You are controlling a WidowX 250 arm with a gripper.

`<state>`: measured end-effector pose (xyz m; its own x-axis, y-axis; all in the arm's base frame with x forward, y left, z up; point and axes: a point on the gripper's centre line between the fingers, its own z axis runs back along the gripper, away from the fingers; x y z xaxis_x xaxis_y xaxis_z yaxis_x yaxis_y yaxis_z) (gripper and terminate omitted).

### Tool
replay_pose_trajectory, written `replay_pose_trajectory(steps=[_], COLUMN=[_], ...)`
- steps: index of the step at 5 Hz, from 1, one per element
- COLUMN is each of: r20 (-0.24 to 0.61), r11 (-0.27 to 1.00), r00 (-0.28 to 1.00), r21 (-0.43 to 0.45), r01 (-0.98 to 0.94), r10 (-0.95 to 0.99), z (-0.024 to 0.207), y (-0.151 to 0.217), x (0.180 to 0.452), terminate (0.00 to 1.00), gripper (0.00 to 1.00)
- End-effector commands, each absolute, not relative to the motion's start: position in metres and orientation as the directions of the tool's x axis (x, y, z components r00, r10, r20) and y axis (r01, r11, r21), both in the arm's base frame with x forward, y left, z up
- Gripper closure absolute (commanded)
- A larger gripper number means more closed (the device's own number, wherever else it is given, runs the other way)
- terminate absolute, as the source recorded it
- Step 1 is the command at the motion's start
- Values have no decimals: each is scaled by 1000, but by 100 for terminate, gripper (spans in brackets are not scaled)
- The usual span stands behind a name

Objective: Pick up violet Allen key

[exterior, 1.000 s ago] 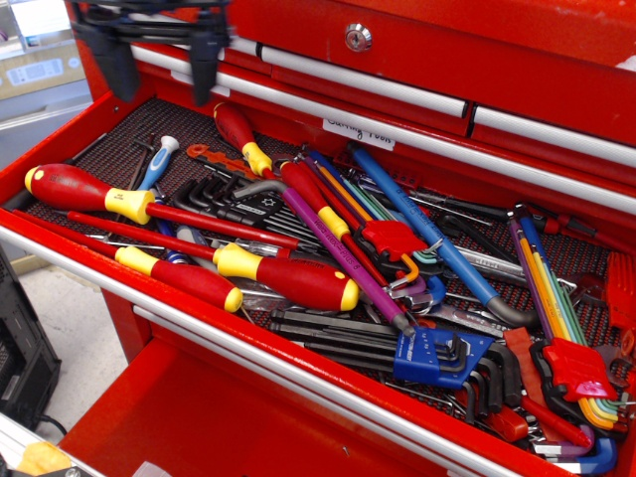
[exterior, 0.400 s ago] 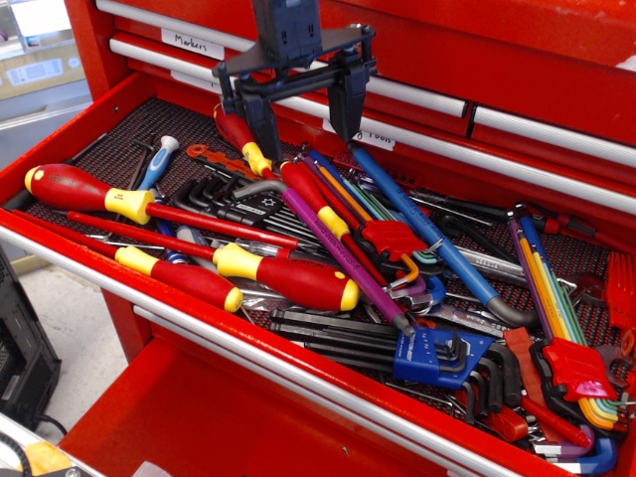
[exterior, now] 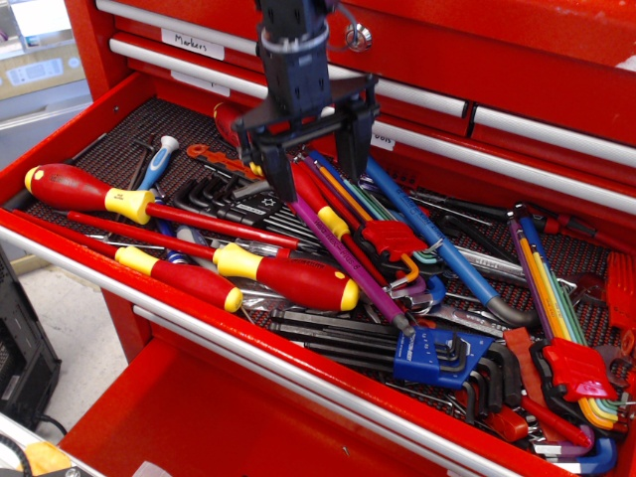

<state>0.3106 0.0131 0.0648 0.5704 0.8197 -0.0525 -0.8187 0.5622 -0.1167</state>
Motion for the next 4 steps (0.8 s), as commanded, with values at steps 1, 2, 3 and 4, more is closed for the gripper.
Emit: replay_pose_trajectory(steps=[1,2,3,4], r20=[18,61,78,78], r11=[544,539,501,479], r00=[547,536,496,473], r21=[-139,-141,-186,-181], r01=[-828,-830,-845,-859], r10=[837,842,865,877], z=[45,34,12,11], y=[16,16,17,20], x=[329,333,336,326], terminate=[0,0,0,0], gripper=[0,0,0,0])
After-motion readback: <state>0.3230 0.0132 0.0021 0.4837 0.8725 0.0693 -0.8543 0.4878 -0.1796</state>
